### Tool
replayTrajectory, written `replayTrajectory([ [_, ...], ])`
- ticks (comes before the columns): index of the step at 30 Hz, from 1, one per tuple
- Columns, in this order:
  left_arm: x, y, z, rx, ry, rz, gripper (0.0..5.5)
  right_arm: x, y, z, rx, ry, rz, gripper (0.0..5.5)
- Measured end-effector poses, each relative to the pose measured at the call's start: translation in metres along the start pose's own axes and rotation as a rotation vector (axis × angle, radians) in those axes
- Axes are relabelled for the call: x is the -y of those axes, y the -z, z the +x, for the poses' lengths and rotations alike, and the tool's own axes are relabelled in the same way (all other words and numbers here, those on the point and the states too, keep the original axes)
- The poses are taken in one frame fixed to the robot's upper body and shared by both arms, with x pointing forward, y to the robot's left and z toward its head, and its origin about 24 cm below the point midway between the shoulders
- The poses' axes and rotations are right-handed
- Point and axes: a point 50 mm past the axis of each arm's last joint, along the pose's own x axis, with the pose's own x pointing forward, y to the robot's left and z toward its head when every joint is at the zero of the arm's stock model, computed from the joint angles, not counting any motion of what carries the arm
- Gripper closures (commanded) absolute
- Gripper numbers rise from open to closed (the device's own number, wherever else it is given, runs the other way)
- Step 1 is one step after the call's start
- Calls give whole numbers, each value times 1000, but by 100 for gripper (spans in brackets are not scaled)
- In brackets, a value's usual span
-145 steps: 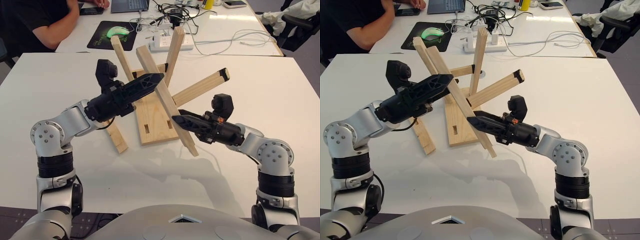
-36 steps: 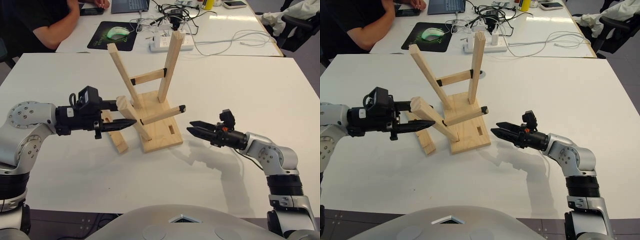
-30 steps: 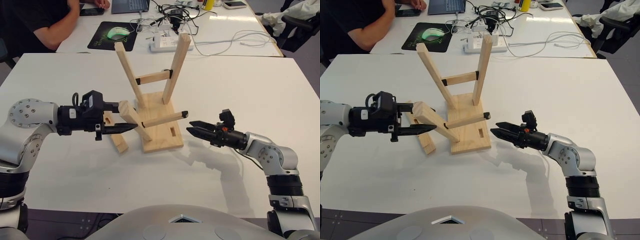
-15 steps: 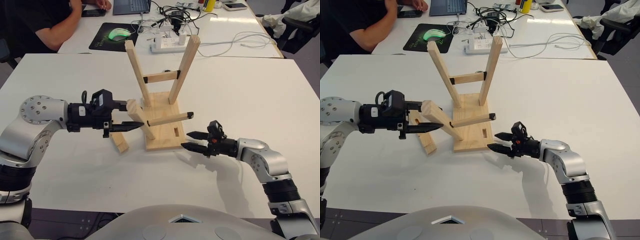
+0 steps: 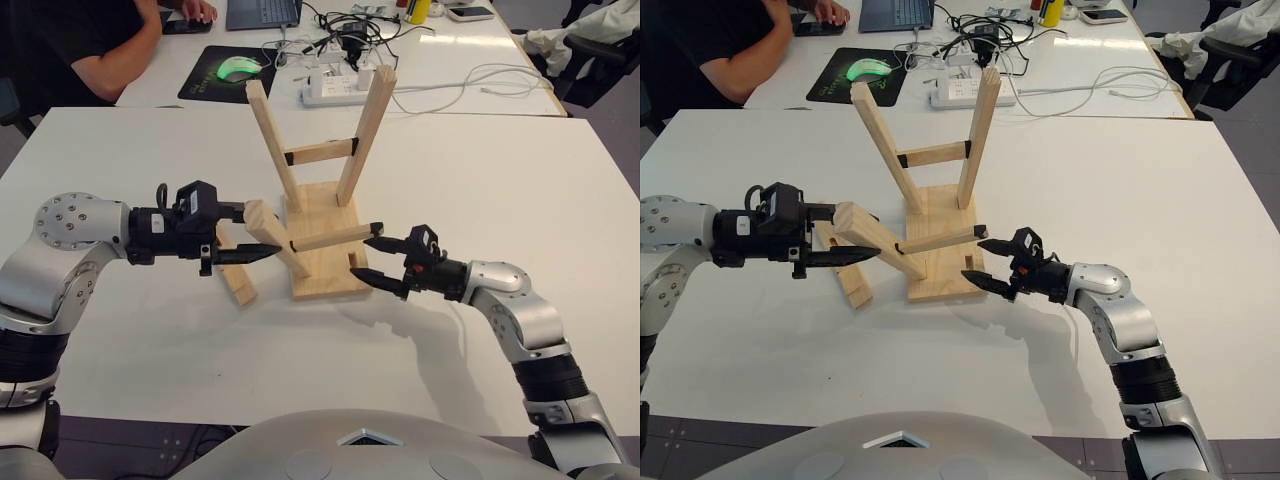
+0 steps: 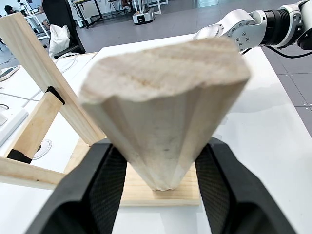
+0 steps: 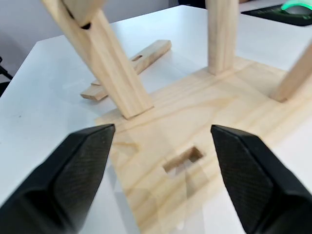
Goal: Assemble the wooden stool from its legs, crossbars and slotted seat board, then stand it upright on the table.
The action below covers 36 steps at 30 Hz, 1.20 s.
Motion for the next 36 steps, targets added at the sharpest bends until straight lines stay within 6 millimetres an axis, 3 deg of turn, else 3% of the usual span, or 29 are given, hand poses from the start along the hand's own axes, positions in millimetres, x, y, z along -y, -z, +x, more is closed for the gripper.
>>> replayTrajectory([
  [10,-8,-1,4,8,-17,-35,342,-9,22,19,-155,-52,-168,185],
  [11,-8,-1,4,11,-27,-38,306,-8,21,21,-162,-38,-188,185],
  [13,-9,2,4,-7,-44,-41,289,-7,22,23,-173,-22,-211,185],
  [16,-5,26,4,-84,-73,-138,240,-7,21,25,-173,-11,-230,185],
  [26,-6,36,-10,-158,-164,-115,101,-11,21,34,-162,23,-206,185],
  [28,-9,49,-25,-205,-266,-148,71,-13,21,41,-150,62,-183,185],
  [32,-14,59,-47,-206,-516,-204,71,-17,18,54,-135,112,-154,185],
  [36,-8,73,-47,-210,-736,-298,71,-22,16,69,-120,158,-139,185],
])
